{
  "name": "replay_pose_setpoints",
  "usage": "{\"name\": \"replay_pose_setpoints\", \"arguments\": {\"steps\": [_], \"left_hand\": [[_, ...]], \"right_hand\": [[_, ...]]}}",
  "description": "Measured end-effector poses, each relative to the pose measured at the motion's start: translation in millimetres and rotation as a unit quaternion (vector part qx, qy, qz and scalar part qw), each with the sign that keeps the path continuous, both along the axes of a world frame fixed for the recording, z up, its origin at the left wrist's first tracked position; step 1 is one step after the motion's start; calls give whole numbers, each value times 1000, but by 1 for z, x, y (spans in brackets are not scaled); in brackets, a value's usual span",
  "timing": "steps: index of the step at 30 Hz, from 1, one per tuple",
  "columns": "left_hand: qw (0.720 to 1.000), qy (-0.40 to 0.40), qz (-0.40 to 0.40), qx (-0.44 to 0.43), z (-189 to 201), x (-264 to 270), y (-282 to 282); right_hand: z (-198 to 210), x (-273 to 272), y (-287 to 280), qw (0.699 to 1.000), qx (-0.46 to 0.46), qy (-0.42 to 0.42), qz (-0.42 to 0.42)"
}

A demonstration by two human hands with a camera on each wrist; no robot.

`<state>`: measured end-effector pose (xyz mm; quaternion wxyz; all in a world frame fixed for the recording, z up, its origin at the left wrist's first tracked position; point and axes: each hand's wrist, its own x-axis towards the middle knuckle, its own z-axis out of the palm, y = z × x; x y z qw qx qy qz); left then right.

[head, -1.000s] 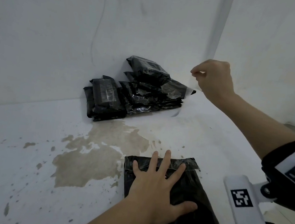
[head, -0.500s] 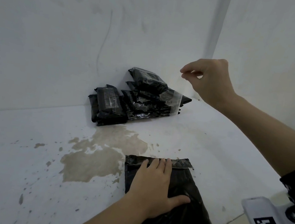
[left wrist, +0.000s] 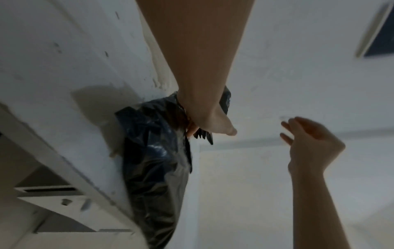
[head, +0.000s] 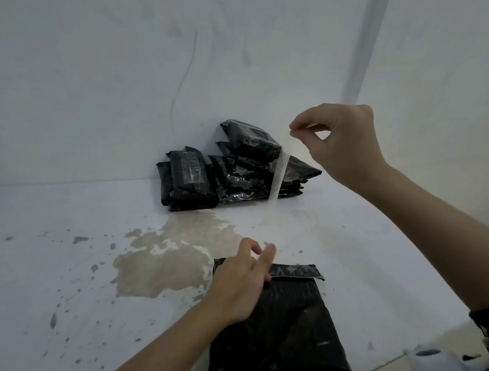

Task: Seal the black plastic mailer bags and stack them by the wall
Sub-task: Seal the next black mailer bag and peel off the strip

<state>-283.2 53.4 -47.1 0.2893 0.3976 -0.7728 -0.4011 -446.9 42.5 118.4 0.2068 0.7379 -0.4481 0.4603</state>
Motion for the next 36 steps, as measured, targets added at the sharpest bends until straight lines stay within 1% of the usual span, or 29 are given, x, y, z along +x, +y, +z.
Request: {"name": "replay_pose_setpoints", "arguments": {"steps": [1,3,5,7,10,17,19,21,24,27,31,33,36], "left_hand": [[995,53,17,85,2,2,-5],[963,150,34,221,8,5,-13],[932,210,51,290,14,9,-19],[918,228,58,318,18,12,-22],[909,231,55,342,19,13,-25],[914,211,56,342,19,14,-25],[905,234,75,347,17,15,-26],[890,266,96,357,14,16,-26],[873,304,124,362,10,16,-25],[864,327,142,356,6,15,-24],[856,347,162,346,-1,15,-26],[860,348,163,336,-5,15,-26],[866,345,170,321,-10,14,-26]], "right_hand": [[0,2,2,1000,8,0,13],[0,7,7,999,27,-2,36],[0,10,12,998,40,-8,56],[-1,14,16,996,49,-4,73],[-4,18,21,994,63,11,91],[-9,19,25,991,81,36,101],[-11,13,26,990,95,37,101],[-14,1,30,988,120,33,95],[-26,-25,40,982,171,4,85],[-53,-55,51,974,208,-31,78],[-105,-84,65,959,265,-88,58],[-134,-90,69,950,285,-116,47],[-165,-91,69,941,298,-155,50]]}}
